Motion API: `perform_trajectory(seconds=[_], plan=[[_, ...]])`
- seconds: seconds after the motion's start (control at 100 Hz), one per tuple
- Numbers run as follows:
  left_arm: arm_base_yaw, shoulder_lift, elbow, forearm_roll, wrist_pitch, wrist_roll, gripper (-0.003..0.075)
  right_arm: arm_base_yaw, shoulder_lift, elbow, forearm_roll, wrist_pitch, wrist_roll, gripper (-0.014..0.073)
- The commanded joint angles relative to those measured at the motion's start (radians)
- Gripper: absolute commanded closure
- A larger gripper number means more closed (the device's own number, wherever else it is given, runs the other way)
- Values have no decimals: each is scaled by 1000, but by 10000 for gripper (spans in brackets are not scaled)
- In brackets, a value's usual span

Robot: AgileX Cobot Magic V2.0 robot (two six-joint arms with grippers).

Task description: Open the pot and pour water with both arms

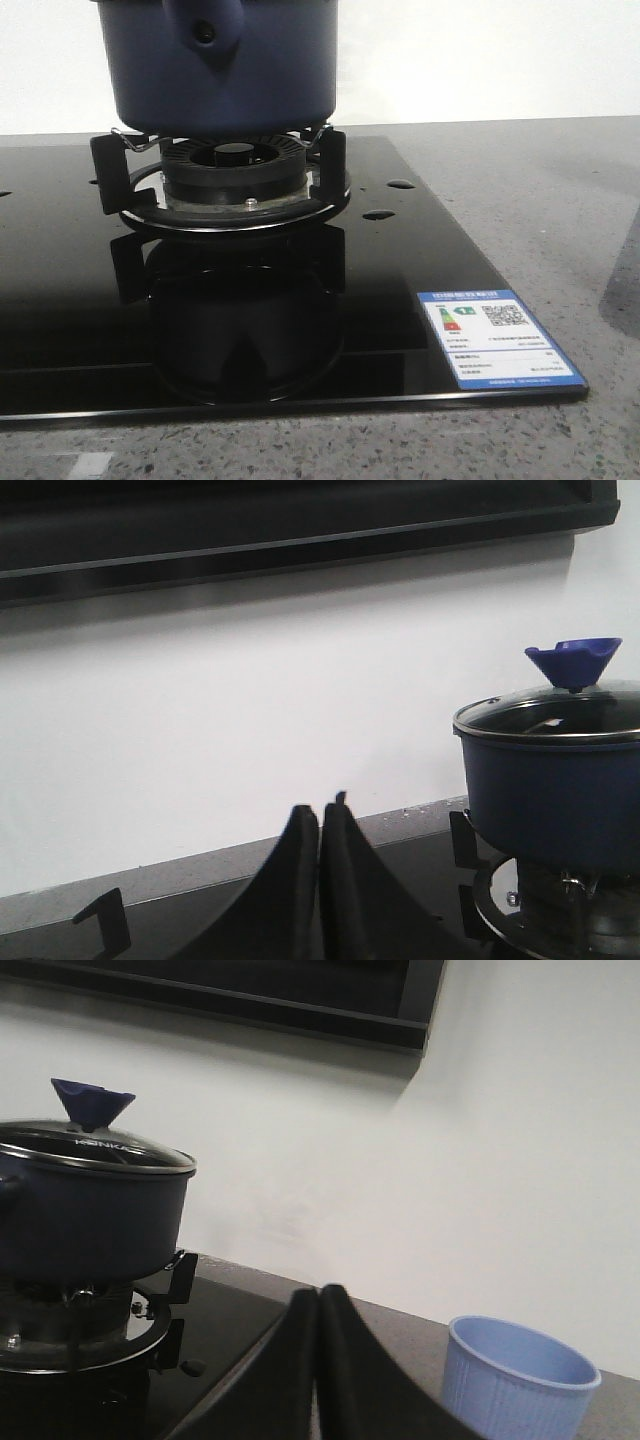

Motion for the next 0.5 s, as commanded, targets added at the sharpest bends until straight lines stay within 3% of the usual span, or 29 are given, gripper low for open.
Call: perform_trajectory(seconds=[0.0,0.21,0.49], plan=[[3,-24,-26,-11,-77,0,741,2,12,-28,31,5,0,643],[3,-24,-7,30,-70,-21,741,2,12,-28,31,5,0,643],[133,-24,181,184,-89,-335,741,2,12,-28,31,5,0,643]])
